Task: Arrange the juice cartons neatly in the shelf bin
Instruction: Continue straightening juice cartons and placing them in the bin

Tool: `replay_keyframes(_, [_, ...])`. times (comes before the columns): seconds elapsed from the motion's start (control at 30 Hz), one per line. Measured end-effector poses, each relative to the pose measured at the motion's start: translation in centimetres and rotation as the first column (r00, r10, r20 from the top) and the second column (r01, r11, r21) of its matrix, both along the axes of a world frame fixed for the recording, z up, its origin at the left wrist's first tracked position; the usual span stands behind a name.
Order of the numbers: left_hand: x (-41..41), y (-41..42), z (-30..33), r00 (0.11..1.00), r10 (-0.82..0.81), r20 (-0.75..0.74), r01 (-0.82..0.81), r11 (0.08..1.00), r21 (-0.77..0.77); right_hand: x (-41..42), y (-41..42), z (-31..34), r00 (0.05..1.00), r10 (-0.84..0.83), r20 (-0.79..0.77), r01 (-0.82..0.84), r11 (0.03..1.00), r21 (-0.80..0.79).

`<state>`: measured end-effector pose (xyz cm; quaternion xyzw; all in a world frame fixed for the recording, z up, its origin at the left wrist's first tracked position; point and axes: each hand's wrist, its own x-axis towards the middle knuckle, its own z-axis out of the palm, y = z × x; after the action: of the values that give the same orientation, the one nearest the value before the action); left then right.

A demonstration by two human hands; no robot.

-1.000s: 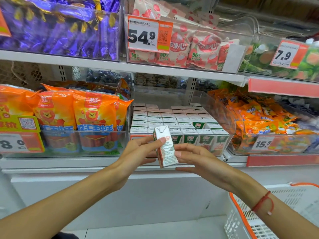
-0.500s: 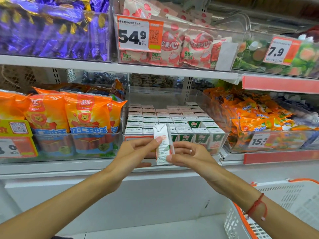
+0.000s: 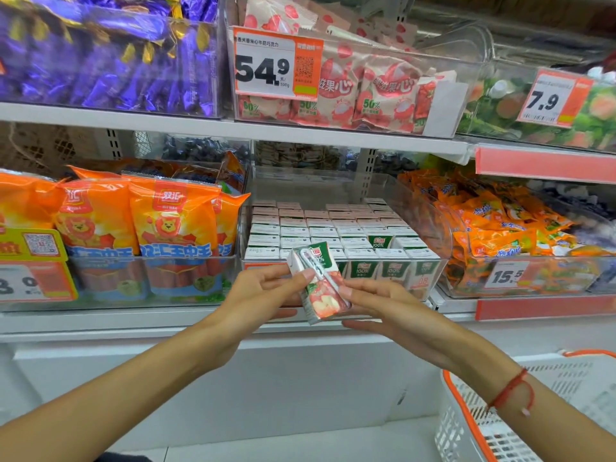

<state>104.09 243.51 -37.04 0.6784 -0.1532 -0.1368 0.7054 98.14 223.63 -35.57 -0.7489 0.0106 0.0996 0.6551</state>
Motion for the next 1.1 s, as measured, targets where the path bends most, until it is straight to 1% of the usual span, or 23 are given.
replay_keyframes(0.07, [0.1,0.1,0.0,1.000,-0.014,-0.006,0.014,1.000,0.001,-0.1,0.2,-0.1,0.999,0.046,-0.002,-0.046,0.998,0.033])
replay_keyframes(0.1, [0.2,0.1,0.0,1.000,-0.005,-0.010,0.005,1.000,0.001,0.0,0.4,-0.2,0.999,0.039,0.017,-0.039,0.999,0.008])
replay_keyframes(0.23, [0.4,0.2,-0.5,0.997,0.065,0.032,-0.065,0.998,0.004,0.3,1.0,-0.6,0.983,-0.140,0.120,0.155,0.980,-0.127])
replay_keyframes(0.3, [0.3,0.0,-0.5,0.998,0.044,0.047,-0.044,0.999,0.002,0.2,1.3,-0.8,0.966,-0.195,0.172,0.222,0.962,-0.160])
replay_keyframes(0.37, [-0.1,-0.4,-0.3,0.998,0.020,0.068,-0.019,1.000,-0.008,0.1,1.7,-1.1,0.943,-0.211,0.259,0.271,0.936,-0.225])
replay_keyframes(0.47, [-0.6,-1.0,-0.2,0.981,0.049,0.189,-0.051,0.999,0.002,-0.2,2.3,-1.3,0.909,-0.210,0.360,0.321,0.904,-0.284])
replay_keyframes(0.57, [-1.0,-1.1,-0.1,0.955,0.118,0.271,-0.130,0.991,0.024,-0.3,2.4,-1.4,0.893,-0.146,0.427,0.308,0.889,-0.339])
replay_keyframes(0.63, [-1.0,-0.9,0.1,0.936,0.137,0.324,-0.153,0.988,0.024,-0.4,2.1,-1.1,0.912,-0.081,0.402,0.223,0.921,-0.320])
replay_keyframes(0.73, [-0.9,-0.3,0.5,0.890,0.119,0.441,-0.163,0.985,0.062,-0.8,1.8,-0.2,0.953,-0.019,0.304,0.070,0.985,-0.161])
replay_keyframes(0.8, [-0.8,0.3,0.7,0.827,0.079,0.557,-0.171,0.978,0.116,-0.8,1.6,0.2,0.957,-0.048,0.287,0.063,0.997,-0.044])
replay_keyframes(0.87, [-0.8,0.6,0.9,0.743,0.012,0.669,-0.156,0.976,0.155,-0.8,1.5,0.5,0.952,-0.089,0.293,0.090,0.996,0.013])
replay_keyframes(0.97, [-0.9,0.7,0.8,0.653,-0.066,0.754,-0.132,0.971,0.199,-1.0,1.6,0.7,0.939,-0.093,0.331,0.109,0.994,-0.030])
replay_keyframes(1.03, [-0.8,0.8,0.6,0.625,-0.084,0.776,-0.132,0.968,0.212,-1.1,1.5,0.8,0.937,-0.075,0.341,0.103,0.993,-0.064])
replay_keyframes(1.1, [-0.6,0.8,0.4,0.618,-0.095,0.781,-0.128,0.967,0.219,-1.1,1.4,0.7,0.935,-0.067,0.347,0.094,0.994,-0.063])
